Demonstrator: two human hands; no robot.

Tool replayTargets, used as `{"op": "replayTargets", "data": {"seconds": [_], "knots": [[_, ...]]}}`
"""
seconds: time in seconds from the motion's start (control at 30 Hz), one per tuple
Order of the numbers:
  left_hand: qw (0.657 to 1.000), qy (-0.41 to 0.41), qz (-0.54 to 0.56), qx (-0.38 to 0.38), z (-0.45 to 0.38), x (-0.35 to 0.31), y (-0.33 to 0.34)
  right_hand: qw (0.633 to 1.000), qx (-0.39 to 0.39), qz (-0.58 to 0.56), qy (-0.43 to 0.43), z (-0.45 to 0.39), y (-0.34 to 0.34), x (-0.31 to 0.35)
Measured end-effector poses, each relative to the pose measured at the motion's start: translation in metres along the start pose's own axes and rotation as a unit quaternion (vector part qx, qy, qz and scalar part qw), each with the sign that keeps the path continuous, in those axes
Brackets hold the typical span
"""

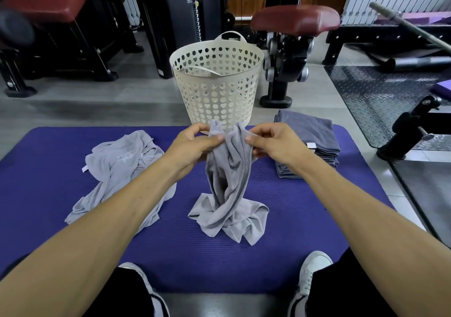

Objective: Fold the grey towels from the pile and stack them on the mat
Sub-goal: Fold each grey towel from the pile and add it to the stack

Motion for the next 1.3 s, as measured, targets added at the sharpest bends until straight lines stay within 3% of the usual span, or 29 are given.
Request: {"op": "replayTargets", "data": {"seconds": [0.23,0.4,0.6,0.67,0.73,0.8,0.83,0.9,1.07,1.2,1.3], "knots": [[0.997,0.019,0.064,0.044,0.009,-0.015,0.015,0.999,-0.019,0.003,-0.032,0.001,0.002,0.004],[0.997,0.024,-0.007,-0.067,0.006,-0.013,0.005,0.999,-0.019,-0.001,-0.040,0.001,0.007,0.005],[0.981,0.064,-0.126,-0.132,0.003,-0.015,-0.009,1.000,-0.018,0.009,-0.021,0.001,0.006,0.001],[0.962,0.104,-0.196,-0.162,0.004,-0.020,-0.018,0.999,-0.038,0.007,-0.010,0.000,-0.001,0.000],[0.917,0.125,-0.328,-0.187,0.004,-0.021,-0.029,0.997,-0.069,0.017,0.002,0.000,-0.009,-0.001],[0.859,0.102,-0.466,-0.188,-0.001,-0.015,-0.036,0.995,-0.095,0.043,0.010,0.001,-0.016,-0.002],[0.848,0.081,-0.492,-0.182,-0.004,-0.012,-0.039,0.993,-0.100,0.058,0.016,0.001,-0.017,-0.002],[0.867,0.047,-0.463,-0.177,-0.007,-0.009,-0.042,0.992,-0.095,0.078,0.026,0.002,-0.016,-0.001],[0.950,0.010,-0.252,-0.185,-0.001,-0.017,-0.052,0.990,-0.135,0.043,-0.015,0.009,-0.031,0.025],[0.965,0.041,-0.148,-0.211,-0.001,-0.071,-0.071,0.980,-0.181,0.049,-0.061,0.012,-0.046,0.080],[0.955,0.112,-0.135,-0.241,0.011,-0.138,-0.082,0.972,-0.190,0.051,-0.127,0.017,-0.042,0.147]]}}
Point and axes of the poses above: each hand's wrist, its own z-axis away from the middle knuckle, its own y-axis out of the palm, x = y × z, the point moved 6 cm from there along -z, towards the middle knuckle, and after that the axes turned 14 degrees about -z, right-handed, at the moved point
